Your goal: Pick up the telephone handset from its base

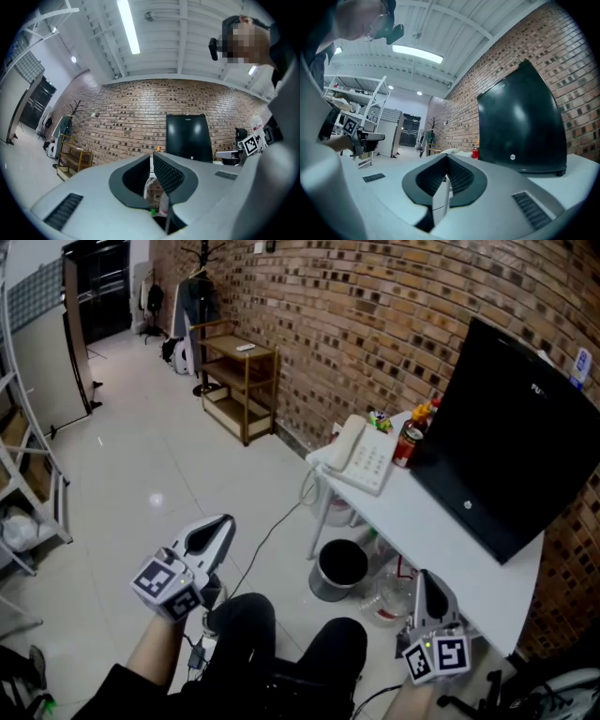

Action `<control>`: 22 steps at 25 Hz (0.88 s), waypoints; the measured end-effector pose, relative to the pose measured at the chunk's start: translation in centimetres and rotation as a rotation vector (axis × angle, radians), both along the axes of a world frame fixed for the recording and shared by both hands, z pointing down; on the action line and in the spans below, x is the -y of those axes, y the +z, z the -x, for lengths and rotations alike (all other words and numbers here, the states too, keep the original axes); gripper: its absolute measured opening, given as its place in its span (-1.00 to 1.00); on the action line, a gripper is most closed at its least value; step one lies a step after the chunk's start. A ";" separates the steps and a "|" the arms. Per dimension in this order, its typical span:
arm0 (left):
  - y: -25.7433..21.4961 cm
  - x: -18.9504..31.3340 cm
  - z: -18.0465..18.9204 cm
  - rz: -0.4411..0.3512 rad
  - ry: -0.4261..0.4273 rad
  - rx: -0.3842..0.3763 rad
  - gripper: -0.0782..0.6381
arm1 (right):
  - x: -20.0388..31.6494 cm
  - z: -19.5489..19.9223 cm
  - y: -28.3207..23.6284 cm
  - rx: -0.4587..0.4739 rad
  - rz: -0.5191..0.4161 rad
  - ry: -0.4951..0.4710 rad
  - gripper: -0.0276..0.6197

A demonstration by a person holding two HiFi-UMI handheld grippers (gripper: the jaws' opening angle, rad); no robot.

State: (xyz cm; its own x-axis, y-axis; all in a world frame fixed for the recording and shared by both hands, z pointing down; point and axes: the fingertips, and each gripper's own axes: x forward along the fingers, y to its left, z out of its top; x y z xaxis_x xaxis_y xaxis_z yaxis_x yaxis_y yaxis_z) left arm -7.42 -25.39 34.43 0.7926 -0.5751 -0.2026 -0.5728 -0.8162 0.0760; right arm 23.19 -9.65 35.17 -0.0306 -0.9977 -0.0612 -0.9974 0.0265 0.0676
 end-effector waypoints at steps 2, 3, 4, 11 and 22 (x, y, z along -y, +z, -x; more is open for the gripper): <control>-0.4 1.1 -0.7 -0.010 0.000 -0.001 -0.71 | 1.0 -0.5 -0.2 -0.002 -0.003 -0.002 -0.89; -0.5 1.5 -1.1 -0.013 0.002 -0.001 -0.71 | 1.4 -0.8 -0.3 -0.002 -0.005 -0.002 -0.89; -0.6 1.9 -1.5 -0.016 0.006 -0.003 -0.71 | 1.8 -1.0 -0.4 -0.002 -0.009 -0.001 -0.89; -2.3 4.1 -3.8 -0.070 -0.001 -0.019 -0.71 | 3.5 -2.8 -1.7 -0.018 -0.039 0.009 -0.89; -4.2 7.6 -10.6 -0.082 0.080 0.010 -0.71 | 6.3 -6.3 -3.2 -0.048 -0.048 0.030 -0.89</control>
State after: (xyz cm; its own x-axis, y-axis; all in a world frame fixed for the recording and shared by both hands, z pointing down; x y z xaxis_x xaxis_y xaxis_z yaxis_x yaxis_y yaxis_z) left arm 3.23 -33.03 30.23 0.8374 -0.4920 -0.2381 -0.5063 -0.8623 0.0013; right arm 29.49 -15.98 32.02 -0.0053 -0.9941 -0.1086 -0.9932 -0.0073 0.1159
